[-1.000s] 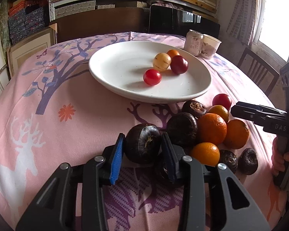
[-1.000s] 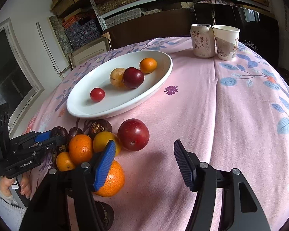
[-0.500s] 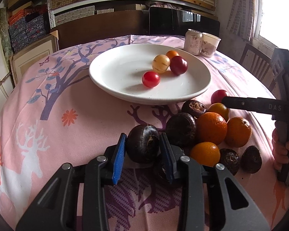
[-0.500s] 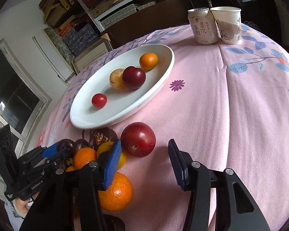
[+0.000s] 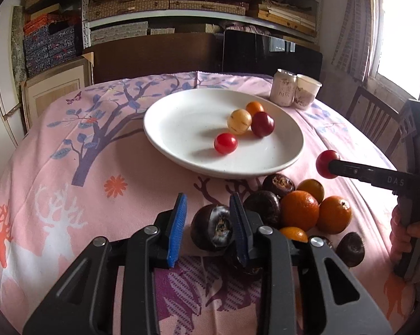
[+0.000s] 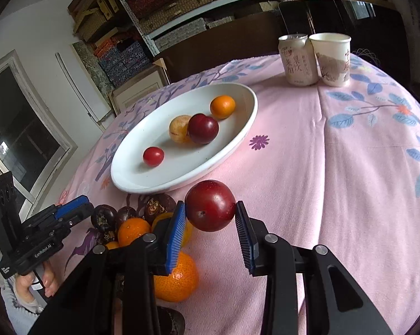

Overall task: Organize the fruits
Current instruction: 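Place the dark brown fruit on the plate with the left tool while the right tool places the red apple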

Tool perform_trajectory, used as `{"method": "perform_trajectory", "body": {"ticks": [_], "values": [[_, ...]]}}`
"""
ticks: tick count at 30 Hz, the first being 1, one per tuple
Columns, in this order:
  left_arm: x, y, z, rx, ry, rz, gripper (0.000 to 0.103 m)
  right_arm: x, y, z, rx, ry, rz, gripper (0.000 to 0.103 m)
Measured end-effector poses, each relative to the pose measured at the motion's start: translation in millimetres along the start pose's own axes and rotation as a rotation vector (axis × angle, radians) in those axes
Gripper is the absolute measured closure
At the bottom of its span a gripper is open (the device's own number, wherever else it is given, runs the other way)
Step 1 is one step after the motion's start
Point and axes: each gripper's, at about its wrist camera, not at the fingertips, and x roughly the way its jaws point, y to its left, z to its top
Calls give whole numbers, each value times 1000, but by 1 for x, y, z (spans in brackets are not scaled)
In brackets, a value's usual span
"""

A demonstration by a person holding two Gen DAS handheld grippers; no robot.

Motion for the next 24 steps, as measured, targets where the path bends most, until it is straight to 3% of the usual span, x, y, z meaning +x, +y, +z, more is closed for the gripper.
{"method": "perform_trajectory", "body": {"ticks": [12,13,14,15,18,21,22,23,24], "values": [[1,4,-5,1,32,16,70,-9,-4,3,-1,-17,17,66],[2,6,-9,-2,46,28,66,-8,-4,2,1,-11,18,66],[2,9,-12,-7,50,46,46,-8,-4,1,3,-6,18,66],[1,11,-15,-9,48,66,35,-7,-5,0,4,-1,19,66],[3,10,-17,6,48,82,35,-7,-4,0,4,4,29,66],[20,7,-20,46,102,117,37,-8,-1,-1,-5,4,34,66],[25,6,-19,50,124,95,44,-7,0,-1,-8,6,35,66],[29,6,-19,46,138,65,61,-7,1,-1,-9,8,36,66],[31,8,-18,33,142,48,60,-7,0,-2,-8,8,37,66]]}}
